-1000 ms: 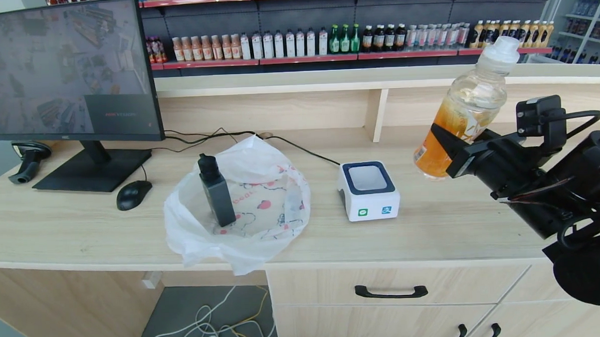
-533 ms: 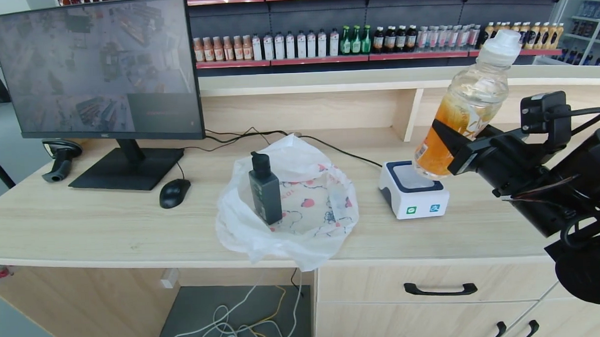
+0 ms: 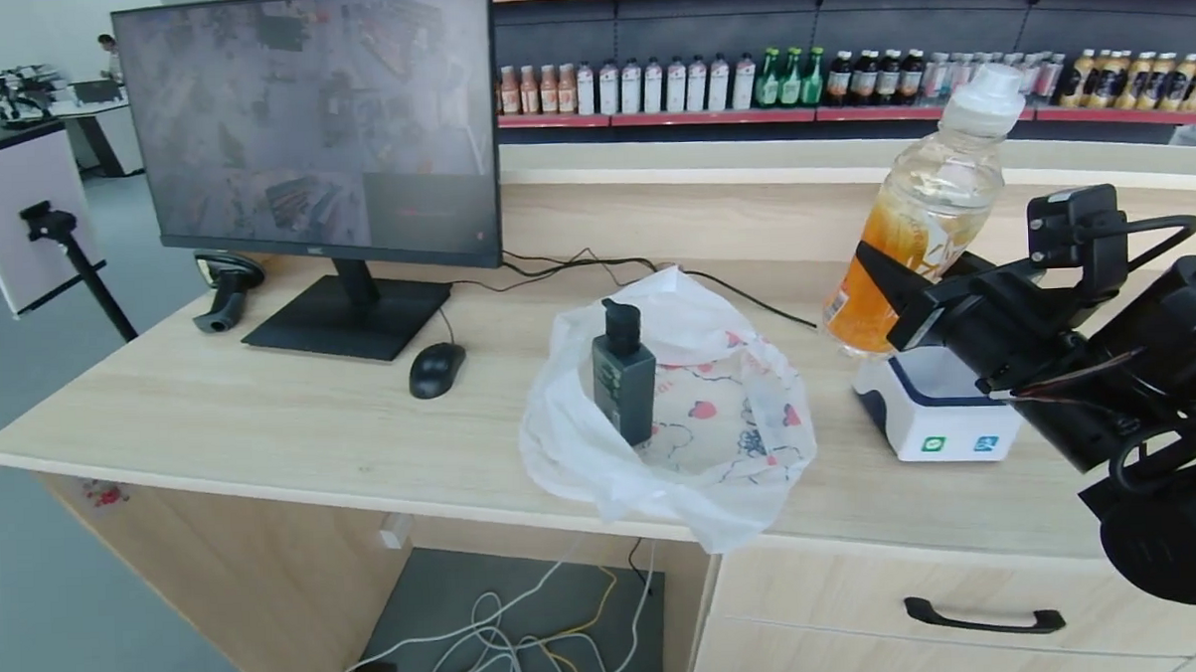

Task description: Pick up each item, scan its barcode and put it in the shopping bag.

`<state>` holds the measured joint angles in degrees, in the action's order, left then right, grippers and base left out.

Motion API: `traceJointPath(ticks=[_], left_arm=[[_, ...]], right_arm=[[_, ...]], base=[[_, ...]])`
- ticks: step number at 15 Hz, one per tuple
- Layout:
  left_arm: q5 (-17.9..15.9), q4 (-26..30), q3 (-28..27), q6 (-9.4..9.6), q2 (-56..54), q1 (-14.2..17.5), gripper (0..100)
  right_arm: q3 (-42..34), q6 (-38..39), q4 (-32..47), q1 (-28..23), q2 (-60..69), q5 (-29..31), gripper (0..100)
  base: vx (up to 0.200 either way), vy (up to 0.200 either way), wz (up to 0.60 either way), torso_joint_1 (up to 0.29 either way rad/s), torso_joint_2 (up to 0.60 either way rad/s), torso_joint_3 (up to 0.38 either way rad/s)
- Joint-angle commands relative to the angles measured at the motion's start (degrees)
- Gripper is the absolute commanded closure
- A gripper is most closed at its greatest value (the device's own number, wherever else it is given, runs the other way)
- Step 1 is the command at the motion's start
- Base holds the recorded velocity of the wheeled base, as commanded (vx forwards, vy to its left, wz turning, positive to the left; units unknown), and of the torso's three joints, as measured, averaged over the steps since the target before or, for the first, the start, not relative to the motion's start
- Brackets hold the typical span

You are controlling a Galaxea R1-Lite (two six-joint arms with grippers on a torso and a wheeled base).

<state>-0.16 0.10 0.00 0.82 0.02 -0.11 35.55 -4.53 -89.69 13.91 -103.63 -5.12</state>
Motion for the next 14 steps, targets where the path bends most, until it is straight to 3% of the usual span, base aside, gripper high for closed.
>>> traceJointPath(ticks=[1,2,14], left_arm=[[-0.02,-0.01,0.00,0.06,-0.02,0.02,0],[-0.02,-0.01,0.00,0.06,-0.02,0.02,0],[-0.02,-0.01,0.00,-0.03,-0.02,0.02,0]], right_arm=[[-0.48,-0.04,-0.31,-0.02,0.36,0.02,100],[-0.74,-0.04,-0.31,-0.02,0.54,0.02,100],[-1.09,0.05,-0.31,0.15,-6.49,-0.07,100]], base=[[0.000,0.000,0.60,0.007,0.00,0.002],[0.000,0.000,0.60,0.002,0.00,0.007],[0.000,0.000,0.00,0.000,0.00,0.000]])
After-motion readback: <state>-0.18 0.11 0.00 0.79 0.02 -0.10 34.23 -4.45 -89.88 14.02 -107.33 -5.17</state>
